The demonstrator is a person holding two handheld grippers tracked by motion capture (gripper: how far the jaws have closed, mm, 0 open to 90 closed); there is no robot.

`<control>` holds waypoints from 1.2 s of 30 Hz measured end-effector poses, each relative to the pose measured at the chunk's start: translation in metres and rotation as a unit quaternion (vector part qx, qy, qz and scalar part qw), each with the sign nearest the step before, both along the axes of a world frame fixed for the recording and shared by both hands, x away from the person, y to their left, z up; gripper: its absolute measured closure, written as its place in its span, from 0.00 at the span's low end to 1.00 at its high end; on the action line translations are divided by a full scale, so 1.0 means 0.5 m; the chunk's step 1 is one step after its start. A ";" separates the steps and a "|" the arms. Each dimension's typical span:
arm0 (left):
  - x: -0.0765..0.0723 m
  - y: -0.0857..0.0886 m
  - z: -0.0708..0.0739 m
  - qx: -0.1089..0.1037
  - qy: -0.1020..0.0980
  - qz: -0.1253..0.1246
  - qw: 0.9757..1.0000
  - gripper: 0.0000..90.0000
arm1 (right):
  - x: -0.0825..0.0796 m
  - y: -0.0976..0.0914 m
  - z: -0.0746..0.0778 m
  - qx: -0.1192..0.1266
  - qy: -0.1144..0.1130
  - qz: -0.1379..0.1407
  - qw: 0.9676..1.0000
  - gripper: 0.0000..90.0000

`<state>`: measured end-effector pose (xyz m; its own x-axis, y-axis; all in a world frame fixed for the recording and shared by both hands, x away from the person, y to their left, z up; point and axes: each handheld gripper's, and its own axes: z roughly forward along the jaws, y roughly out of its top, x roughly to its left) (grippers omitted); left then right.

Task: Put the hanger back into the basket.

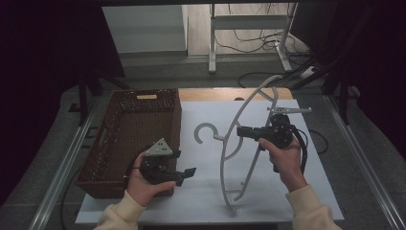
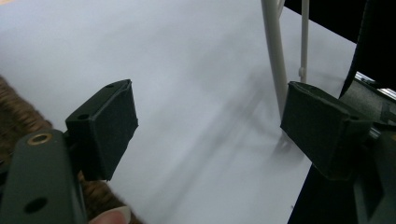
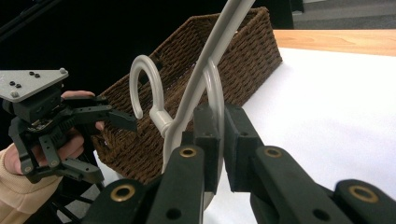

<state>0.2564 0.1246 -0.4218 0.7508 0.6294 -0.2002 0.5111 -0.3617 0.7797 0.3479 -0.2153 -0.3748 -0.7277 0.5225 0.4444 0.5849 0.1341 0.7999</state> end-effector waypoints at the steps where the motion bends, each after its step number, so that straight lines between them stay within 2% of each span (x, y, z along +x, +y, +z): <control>1: 0.000 0.000 0.000 0.000 0.000 0.000 1.000 0.20 | 0.000 0.000 0.000 0.000 0.000 0.000 1.000 0.94; 7: 0.011 -0.030 -0.008 0.003 0.008 -0.015 1.000 0.21 | 0.000 -0.002 0.000 0.006 0.000 0.001 1.000 0.94; 13: 0.017 -0.059 -0.010 -0.005 0.016 -0.040 0.999 0.24 | 0.000 -0.002 0.000 0.010 -0.001 0.003 1.000 0.94; 14: 0.021 -0.069 -0.011 -0.013 0.021 -0.048 0.999 0.24 | -0.001 -0.002 0.001 0.012 -0.001 0.003 1.000 0.94; 18: 0.029 -0.086 -0.015 -0.016 0.025 -0.059 0.998 0.27 | -0.003 -0.001 0.003 0.017 -0.002 0.005 1.000 0.94; 24: 0.049 -0.128 -0.031 -0.040 0.047 -0.078 0.995 0.33 | -0.004 0.000 0.003 0.024 -0.002 0.006 1.000 0.94; 25: 0.054 -0.141 -0.035 -0.046 0.053 -0.084 0.994 0.36 | -0.004 0.000 0.003 0.026 -0.002 0.007 1.000 0.94; 27: 0.057 -0.150 -0.037 -0.050 0.050 -0.088 0.994 0.42 | -0.005 0.002 0.003 0.027 -0.003 0.007 1.000 0.94; 30: 0.060 -0.156 -0.039 -0.056 0.053 -0.086 0.993 0.59 | -0.006 0.003 0.002 0.028 -0.004 0.007 1.000 0.94; 31: 0.061 -0.158 -0.039 -0.060 0.053 -0.083 0.993 0.59 | -0.006 0.003 0.002 0.028 -0.003 0.007 1.000 0.94; 32: 0.062 -0.160 -0.039 -0.061 0.054 -0.079 0.994 0.71 | -0.007 0.004 0.002 0.030 -0.003 0.008 1.000 0.94; 34: 0.062 -0.160 -0.039 -0.060 0.054 -0.078 0.994 0.81 | -0.008 0.004 0.002 0.031 -0.003 0.009 0.999 0.94; 36: 0.062 -0.160 -0.039 -0.063 0.059 -0.074 0.994 0.84 | -0.008 0.005 0.002 0.031 -0.005 0.008 0.999 0.94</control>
<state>0.2875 0.0444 -0.4412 0.7995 0.4786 -0.3630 0.5507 -0.3426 0.7611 0.3439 -0.2129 -0.3739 -0.7406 0.4819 0.4683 0.5749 0.0938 0.8128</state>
